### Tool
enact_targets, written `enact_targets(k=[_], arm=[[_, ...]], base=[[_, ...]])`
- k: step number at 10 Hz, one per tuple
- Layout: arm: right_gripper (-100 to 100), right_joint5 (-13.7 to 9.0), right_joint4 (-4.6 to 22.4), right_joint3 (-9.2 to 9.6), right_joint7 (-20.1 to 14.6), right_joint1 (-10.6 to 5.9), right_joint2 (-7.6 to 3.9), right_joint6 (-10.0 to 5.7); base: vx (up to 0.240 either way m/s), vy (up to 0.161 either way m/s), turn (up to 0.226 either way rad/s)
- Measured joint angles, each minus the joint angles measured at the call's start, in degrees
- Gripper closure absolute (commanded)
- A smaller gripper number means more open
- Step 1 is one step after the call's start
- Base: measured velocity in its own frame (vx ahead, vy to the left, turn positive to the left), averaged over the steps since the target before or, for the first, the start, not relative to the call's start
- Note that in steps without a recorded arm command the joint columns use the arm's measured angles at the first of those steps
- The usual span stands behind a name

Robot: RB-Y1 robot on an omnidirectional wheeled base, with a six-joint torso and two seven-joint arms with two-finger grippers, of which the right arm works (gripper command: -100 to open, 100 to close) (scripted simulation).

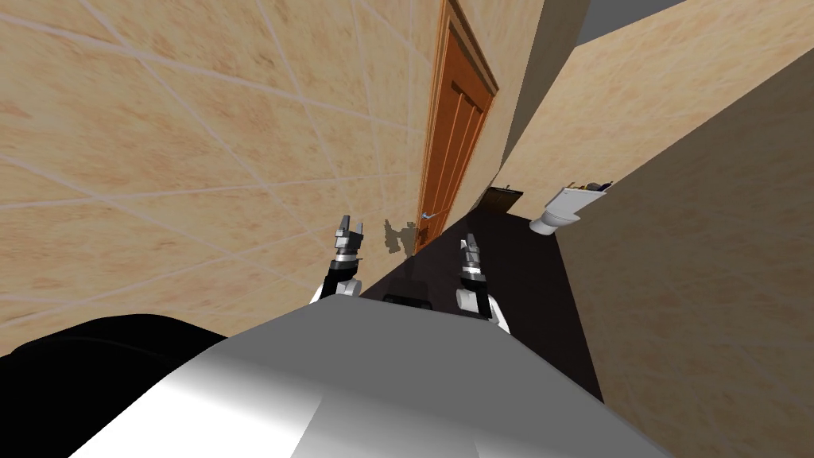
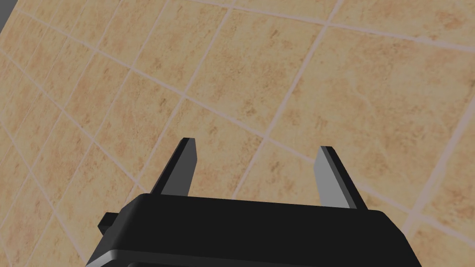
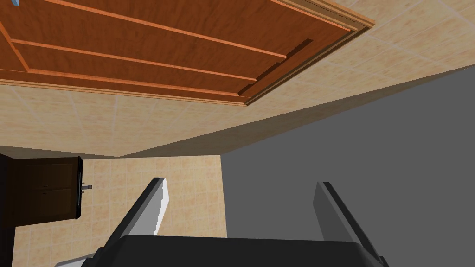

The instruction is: Pull the door open

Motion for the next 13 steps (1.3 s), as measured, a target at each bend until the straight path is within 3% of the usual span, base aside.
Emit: enact_targets(k=[8,13], arm=[[-100,-0.1,9.2,1.35,-2.0,-3.6,-0.53,-2.31],[-100,-0.3,17.1,2.04,-3.5,-6.87,-1.0,-4.62]], base=[[0.069,-0.07,0.102],[0.07,-0.086,0.125]])
